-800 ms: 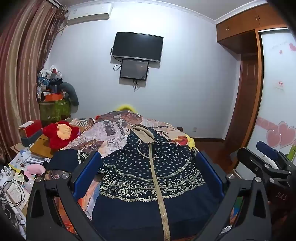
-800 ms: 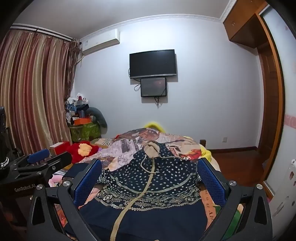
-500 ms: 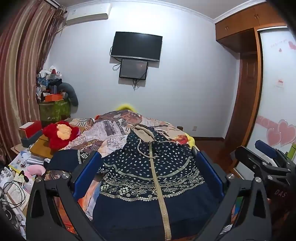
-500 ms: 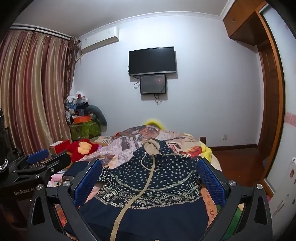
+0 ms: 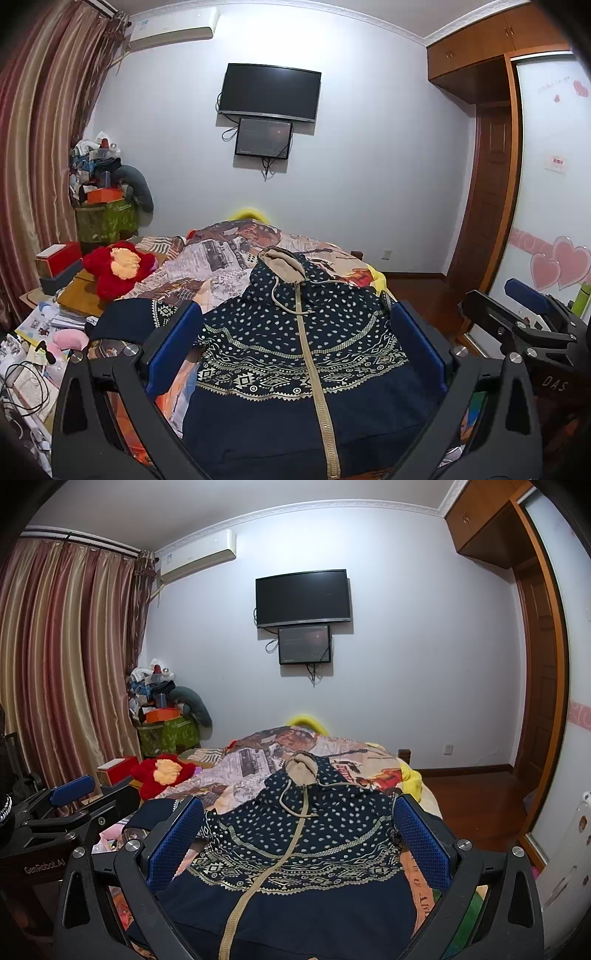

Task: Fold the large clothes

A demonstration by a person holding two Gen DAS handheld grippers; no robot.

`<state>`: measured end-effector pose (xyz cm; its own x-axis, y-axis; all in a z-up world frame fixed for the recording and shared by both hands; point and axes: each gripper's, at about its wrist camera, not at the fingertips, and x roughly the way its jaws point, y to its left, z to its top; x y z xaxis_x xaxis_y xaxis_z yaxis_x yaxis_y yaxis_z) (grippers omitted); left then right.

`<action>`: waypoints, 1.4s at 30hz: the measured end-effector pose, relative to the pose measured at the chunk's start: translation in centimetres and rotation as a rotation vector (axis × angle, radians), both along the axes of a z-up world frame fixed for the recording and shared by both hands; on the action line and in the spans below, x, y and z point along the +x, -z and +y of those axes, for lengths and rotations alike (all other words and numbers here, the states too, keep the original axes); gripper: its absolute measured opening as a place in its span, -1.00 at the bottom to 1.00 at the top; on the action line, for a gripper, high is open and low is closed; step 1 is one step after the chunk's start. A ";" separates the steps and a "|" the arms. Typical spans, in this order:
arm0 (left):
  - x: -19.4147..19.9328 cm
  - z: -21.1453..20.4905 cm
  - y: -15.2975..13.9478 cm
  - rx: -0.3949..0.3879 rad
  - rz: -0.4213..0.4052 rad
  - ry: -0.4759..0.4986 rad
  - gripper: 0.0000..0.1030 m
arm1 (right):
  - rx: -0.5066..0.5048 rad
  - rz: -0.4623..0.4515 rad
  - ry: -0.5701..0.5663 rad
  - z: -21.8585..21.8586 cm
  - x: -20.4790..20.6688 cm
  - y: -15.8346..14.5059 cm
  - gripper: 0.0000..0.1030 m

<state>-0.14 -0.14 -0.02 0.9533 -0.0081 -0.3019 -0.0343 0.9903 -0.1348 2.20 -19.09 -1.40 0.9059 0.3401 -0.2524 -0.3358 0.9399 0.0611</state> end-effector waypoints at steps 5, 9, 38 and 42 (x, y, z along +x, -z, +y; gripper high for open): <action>0.3 0.1 0.1 -0.010 0.005 -0.002 0.99 | -0.001 0.000 0.000 0.0 0.0 0.0 0.99; 0.5 0.2 0.2 -0.014 0.009 -0.002 0.99 | 0.000 0.001 -0.001 0.0 0.1 0.0 0.99; 0.4 0.2 0.6 -0.023 0.010 -0.003 0.99 | -0.001 0.002 -0.002 0.0 0.1 -0.1 0.99; 0.4 0.2 0.6 -0.024 0.010 -0.002 0.99 | -0.001 0.001 -0.001 0.0 0.1 -0.1 0.99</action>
